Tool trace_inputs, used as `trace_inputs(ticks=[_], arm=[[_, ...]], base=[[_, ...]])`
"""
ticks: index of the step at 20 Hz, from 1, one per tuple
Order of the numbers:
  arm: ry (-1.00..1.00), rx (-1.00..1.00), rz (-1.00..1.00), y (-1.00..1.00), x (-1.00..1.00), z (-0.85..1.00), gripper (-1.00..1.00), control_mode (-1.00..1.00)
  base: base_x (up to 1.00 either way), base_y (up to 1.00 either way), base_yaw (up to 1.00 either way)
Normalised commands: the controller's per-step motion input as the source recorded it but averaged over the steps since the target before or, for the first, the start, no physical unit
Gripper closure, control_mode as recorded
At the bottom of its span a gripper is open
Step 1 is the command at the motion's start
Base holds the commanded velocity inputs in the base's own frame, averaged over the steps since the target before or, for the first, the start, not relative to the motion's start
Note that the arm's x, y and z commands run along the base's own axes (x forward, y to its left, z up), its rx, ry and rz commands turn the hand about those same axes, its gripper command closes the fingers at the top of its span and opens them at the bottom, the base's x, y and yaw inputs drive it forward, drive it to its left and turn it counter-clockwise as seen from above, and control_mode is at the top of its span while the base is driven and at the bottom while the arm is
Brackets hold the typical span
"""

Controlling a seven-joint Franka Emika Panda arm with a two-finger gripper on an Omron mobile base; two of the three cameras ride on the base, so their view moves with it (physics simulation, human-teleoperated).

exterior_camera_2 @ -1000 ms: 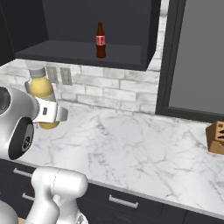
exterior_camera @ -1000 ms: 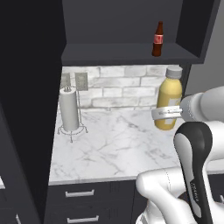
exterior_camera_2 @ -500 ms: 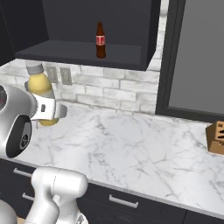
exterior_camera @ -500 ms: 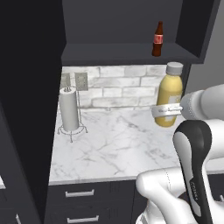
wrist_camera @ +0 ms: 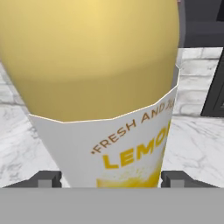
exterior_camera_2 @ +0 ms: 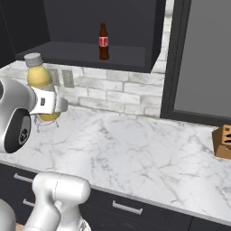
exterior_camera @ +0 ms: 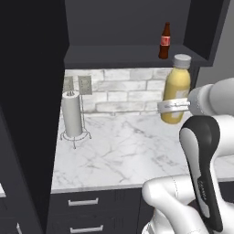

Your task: Sort all alcoholic drinks to one cabinet, and non-alcoholic drinks to the other.

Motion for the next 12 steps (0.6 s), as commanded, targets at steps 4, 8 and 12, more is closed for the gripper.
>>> trace_inputs(ticks=[4,8,12], arm=[[-0.01,0.0,0.0,0.03,0.17,0.27,1.0,-1.0],[-0.06,0.0,0.0,0.04,0.08,0.29,1.0,-1.0],[-0.08,0.0,0.0,0.02,0.01,0.3,1.0,-1.0]], base=[[0.0,0.0,0.0],[0.0,0.0,0.0],[0.0,0.0,0.0]])
